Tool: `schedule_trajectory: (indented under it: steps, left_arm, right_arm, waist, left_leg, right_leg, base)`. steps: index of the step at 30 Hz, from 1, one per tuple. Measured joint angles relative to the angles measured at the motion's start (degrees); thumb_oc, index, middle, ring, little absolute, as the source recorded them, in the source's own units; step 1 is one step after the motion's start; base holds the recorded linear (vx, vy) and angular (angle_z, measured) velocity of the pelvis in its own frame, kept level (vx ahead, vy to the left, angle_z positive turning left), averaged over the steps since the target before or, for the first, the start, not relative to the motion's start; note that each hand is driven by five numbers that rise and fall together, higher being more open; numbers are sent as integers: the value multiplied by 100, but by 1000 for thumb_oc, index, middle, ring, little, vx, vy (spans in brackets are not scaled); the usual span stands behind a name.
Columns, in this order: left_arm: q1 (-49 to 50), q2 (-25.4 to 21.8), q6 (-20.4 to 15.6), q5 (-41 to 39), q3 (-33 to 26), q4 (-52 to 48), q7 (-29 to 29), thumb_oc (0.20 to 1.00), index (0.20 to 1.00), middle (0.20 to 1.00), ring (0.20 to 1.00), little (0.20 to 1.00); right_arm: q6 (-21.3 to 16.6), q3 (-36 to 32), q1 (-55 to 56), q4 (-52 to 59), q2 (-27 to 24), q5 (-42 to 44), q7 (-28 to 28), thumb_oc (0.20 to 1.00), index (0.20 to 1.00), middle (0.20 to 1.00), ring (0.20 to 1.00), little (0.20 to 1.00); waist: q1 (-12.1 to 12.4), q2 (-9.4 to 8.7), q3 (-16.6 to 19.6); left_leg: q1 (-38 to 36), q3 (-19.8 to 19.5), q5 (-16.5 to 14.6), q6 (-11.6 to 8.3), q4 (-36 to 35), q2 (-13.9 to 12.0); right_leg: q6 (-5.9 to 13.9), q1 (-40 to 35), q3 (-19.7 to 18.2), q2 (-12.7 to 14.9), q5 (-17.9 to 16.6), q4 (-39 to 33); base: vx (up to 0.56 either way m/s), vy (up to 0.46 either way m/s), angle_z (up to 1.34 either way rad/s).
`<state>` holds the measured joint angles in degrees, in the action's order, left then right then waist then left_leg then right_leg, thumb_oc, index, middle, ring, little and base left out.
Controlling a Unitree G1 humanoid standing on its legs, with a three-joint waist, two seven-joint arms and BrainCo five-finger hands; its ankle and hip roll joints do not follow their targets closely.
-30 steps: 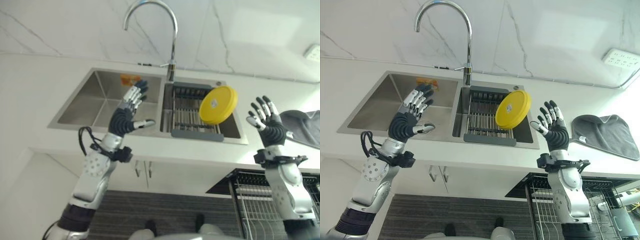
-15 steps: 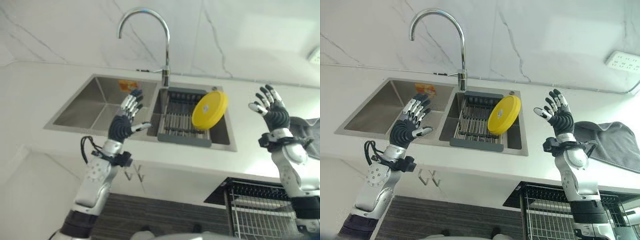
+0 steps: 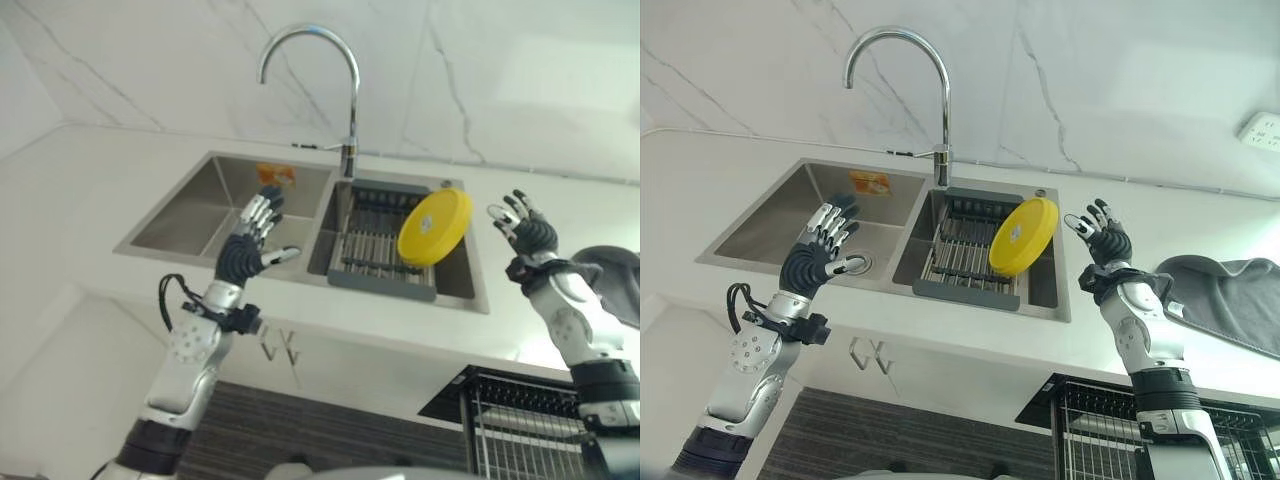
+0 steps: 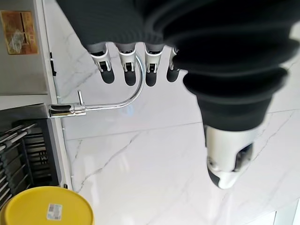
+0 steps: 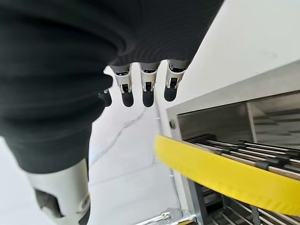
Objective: Place the dishes in the dishwasher.
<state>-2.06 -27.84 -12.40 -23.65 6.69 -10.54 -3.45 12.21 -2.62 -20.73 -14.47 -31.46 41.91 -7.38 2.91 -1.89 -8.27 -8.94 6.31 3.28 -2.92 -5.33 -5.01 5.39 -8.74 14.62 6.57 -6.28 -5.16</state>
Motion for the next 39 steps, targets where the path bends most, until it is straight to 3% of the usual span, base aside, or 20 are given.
schedule_trajectory:
  steps: [11, 39]
  left_arm:
    - [-30, -76, 120, -8, 26, 48, -118, 1000, 1000, 1000, 1000, 1000]
    - [-84, -220, 194, -21, 249, 103, -167, 1000, 1000, 1000, 1000, 1000]
  right_arm:
    - [355, 36, -106, -361, -9, 659, 106, 1000, 1000, 1000, 1000, 1000]
    - [1007, 447, -630, -1489, -303, 832, 467, 1000, 1000, 1000, 1000, 1000]
  waist:
    - [59, -3, 4]
    - [128, -7, 28]
  left_leg:
    - [84, -87, 15, 14, -7, -12]
    - [81, -125, 81, -3, -7, -7]
  right_leg:
    - [-6, 21, 63, 2, -3, -1]
    - [-21, -14, 122, 4, -15, -2]
  base:
    - [-7, 0, 3]
    - [-10, 2, 1]
